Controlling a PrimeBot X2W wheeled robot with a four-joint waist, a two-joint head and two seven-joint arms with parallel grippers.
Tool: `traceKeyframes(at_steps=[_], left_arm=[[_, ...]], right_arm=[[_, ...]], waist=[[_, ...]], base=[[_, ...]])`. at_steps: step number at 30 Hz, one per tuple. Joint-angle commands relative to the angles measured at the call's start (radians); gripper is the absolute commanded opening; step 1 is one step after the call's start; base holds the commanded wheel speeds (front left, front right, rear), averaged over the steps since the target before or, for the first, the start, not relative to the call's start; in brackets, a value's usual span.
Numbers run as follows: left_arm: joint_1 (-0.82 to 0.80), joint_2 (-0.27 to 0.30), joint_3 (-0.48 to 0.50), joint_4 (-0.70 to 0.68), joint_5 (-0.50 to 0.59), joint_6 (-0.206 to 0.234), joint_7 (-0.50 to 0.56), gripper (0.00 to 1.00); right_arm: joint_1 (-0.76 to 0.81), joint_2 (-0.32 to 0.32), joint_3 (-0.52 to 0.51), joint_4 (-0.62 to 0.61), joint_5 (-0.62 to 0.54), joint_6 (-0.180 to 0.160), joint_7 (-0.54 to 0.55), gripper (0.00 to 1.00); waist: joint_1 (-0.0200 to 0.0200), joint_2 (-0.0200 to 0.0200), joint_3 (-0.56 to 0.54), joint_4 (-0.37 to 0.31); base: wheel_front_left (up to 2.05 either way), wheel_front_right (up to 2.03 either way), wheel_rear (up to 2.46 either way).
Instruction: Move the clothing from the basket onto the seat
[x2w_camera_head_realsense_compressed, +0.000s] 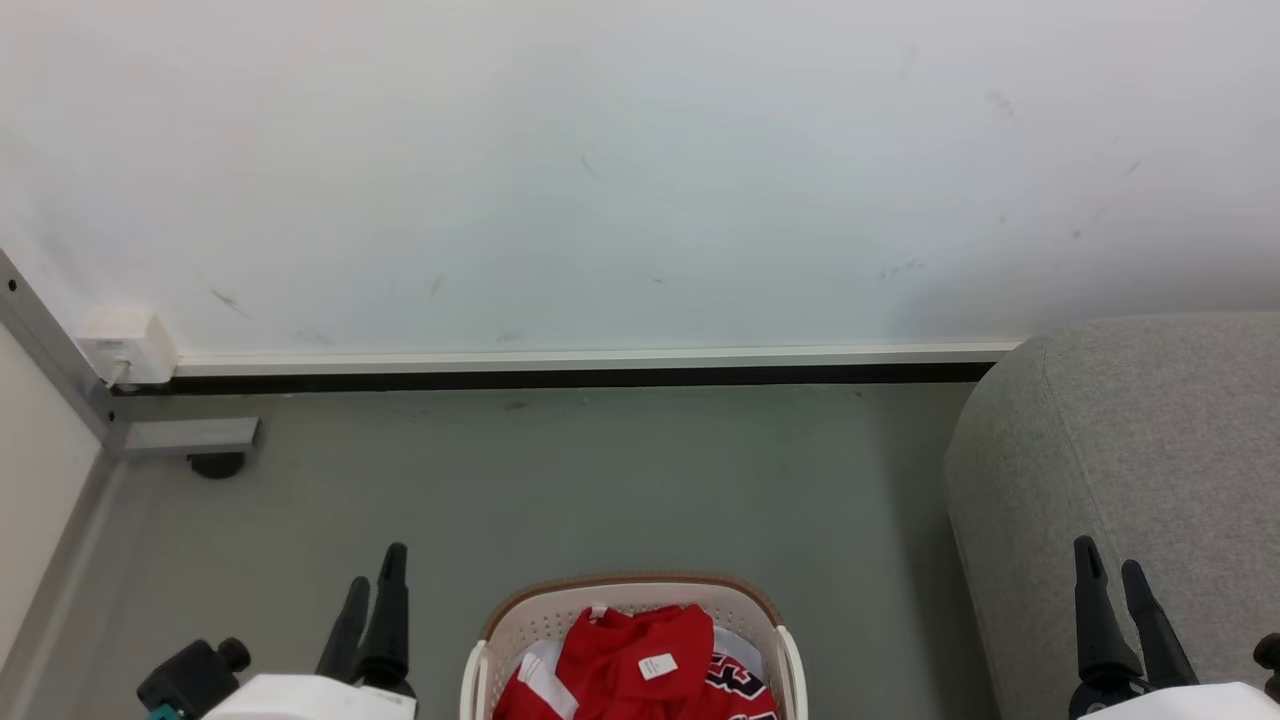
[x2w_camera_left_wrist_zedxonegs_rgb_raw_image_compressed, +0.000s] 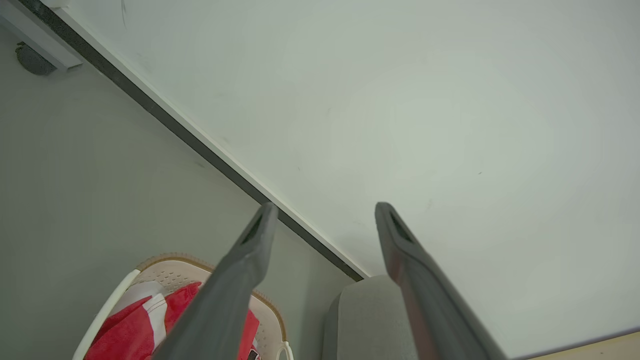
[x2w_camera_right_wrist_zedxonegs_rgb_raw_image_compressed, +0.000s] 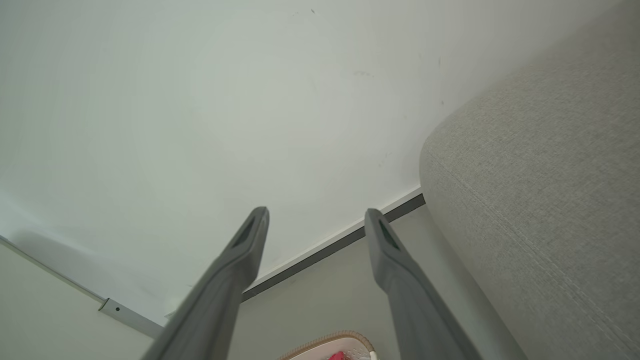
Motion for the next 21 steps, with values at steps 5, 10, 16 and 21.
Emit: traceKeyframes(at_steps=[5,10,16,21], left_arm=[[-0.006,0.009,-0.008,-0.017,0.099,0.003,-0.023,1.00],[-0.003,0.010,-0.015,-0.014,0.165,0.004,-0.040,1.00],[0.001,0.010,-0.025,-0.004,0.246,0.003,-0.056,1.00],[0.001,0.011,-0.031,0.010,0.317,0.004,-0.070,1.00]], right_arm=[[-0.002,-0.009,0.004,-0.002,-0.095,-0.001,-0.024,1.00],[0.001,-0.007,0.003,0.005,-0.161,-0.001,-0.039,1.00],[0.008,-0.006,0.004,0.015,-0.236,-0.001,-0.057,1.00],[0.011,-0.005,0.006,0.020,-0.291,-0.001,-0.070,1.00]], waist=[[0.0000,0.0000,0.000,0.000],[0.0000,0.0000,0.000,-0.003],[0.0000,0.0000,-0.001,-0.005],[0.0000,0.0000,-0.001,-0.004]], base=[[0.00,0.00,0.00],[0.00,0.00,0.00],[0.00,0.00,0.00],[0.00,0.00,0.00]])
